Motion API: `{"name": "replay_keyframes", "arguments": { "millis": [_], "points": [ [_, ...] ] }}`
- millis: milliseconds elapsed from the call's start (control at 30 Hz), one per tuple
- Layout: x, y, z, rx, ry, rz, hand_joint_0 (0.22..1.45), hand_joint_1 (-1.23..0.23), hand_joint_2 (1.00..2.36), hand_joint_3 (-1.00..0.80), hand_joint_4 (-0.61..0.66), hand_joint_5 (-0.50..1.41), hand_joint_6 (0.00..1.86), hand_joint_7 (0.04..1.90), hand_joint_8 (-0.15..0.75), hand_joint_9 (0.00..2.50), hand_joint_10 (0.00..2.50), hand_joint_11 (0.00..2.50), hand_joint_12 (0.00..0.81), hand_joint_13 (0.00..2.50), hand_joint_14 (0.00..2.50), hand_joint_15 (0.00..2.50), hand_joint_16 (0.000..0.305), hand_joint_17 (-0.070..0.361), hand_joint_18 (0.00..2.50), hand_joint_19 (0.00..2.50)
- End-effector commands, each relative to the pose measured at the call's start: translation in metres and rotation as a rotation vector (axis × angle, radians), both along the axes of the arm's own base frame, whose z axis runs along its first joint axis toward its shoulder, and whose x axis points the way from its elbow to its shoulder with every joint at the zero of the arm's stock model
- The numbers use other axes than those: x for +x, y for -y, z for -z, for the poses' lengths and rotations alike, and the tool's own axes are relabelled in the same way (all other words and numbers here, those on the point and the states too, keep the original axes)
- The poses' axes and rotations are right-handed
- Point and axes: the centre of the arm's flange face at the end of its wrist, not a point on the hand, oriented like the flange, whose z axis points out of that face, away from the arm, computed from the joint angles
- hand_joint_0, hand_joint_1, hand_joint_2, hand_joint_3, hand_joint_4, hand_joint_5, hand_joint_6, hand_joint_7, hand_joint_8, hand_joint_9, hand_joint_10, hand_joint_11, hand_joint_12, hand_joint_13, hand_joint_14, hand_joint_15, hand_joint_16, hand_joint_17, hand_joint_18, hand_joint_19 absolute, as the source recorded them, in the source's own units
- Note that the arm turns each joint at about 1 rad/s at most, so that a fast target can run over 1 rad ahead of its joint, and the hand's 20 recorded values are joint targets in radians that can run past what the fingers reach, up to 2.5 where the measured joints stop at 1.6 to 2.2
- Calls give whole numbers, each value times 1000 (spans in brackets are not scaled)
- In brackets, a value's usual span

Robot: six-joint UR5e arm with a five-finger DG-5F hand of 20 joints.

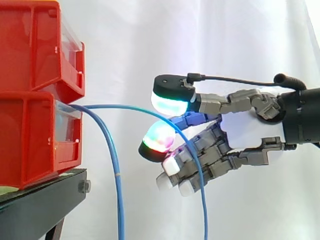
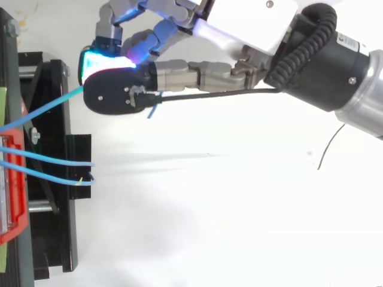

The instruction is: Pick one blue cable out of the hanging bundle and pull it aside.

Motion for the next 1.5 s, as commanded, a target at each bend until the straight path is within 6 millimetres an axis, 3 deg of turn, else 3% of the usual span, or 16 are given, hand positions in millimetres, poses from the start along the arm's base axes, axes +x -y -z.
{"name": "replay_keyframes", "arguments": {
  "millis": [0,67,167,400,733,900,1067,1467],
  "points": [
    [0,1,0,-9,0,4,538,-424,1000,-491,79,-132,882,978,317,1056,17,546,356,732,18,498,48,109,632,603],
    [0,1,0,-12,-2,5,540,-410,1001,-491,78,-132,879,979,316,1056,18,540,358,733,19,492,48,108,630,593],
    [0,2,0,-11,0,5,572,-555,1006,-407,80,-130,878,1007,313,1049,19,540,351,728,19,489,47,105,622,595],
    [1,1,-1,7,10,-3,580,-744,1018,-228,109,-131,904,1102,302,1029,16,555,346,722,18,491,46,103,629,586],
    [0,-5,-4,72,36,-16,603,-833,1021,-162,125,-127,914,1101,299,1022,16,555,340,723,18,486,45,100,648,566],
    [1,-13,-3,142,51,-43,583,-787,1016,-243,154,-128,915,1080,297,1023,18,560,341,722,18,483,45,101,647,562],
    [-1,-24,-2,212,49,-76,540,-593,1001,-481,123,-127,900,1038,303,1038,18,544,350,713,20,489,47,105,627,574],
    [-4,-33,2,219,14,-85,536,-598,1001,-485,114,-126,896,1039,313,1049,18,547,352,711,19,483,47,106,611,578]
  ]
}}
